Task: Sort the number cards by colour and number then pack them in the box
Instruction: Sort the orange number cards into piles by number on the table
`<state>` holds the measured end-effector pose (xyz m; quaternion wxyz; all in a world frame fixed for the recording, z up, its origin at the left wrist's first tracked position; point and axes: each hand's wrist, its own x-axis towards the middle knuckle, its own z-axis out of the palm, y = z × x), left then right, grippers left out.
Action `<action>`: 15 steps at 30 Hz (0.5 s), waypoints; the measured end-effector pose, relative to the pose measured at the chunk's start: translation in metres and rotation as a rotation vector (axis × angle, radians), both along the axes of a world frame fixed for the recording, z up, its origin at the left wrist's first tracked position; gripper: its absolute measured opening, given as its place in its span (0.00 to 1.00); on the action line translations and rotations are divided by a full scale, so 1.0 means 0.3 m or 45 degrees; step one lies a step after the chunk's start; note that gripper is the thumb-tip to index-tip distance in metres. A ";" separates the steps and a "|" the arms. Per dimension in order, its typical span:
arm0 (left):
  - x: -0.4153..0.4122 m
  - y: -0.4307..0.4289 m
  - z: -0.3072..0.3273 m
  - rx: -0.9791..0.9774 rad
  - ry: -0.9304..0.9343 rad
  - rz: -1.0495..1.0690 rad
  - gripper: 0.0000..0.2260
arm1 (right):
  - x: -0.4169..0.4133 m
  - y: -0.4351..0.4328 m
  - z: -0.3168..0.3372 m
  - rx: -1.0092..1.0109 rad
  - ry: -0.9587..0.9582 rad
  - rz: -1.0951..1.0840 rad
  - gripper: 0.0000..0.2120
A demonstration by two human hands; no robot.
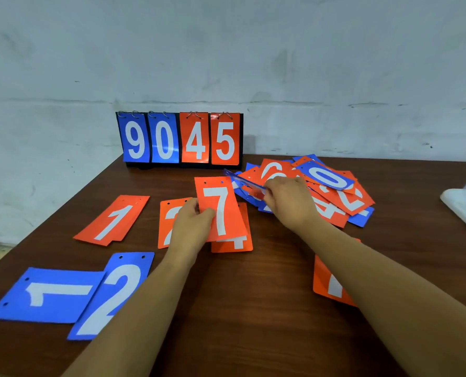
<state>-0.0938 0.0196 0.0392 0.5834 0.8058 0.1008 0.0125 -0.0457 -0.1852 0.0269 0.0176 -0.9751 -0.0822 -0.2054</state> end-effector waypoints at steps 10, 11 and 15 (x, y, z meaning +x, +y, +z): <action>-0.140 -0.018 0.051 -0.432 0.047 -0.061 0.11 | -0.361 0.068 0.091 0.595 -0.391 0.093 0.11; -0.173 -0.017 0.059 -0.561 0.047 -0.082 0.08 | -0.398 0.079 0.082 0.597 -0.382 0.113 0.11; -0.300 -0.010 0.065 -0.941 0.044 -0.184 0.07 | -0.535 0.130 0.037 0.565 -0.340 0.161 0.09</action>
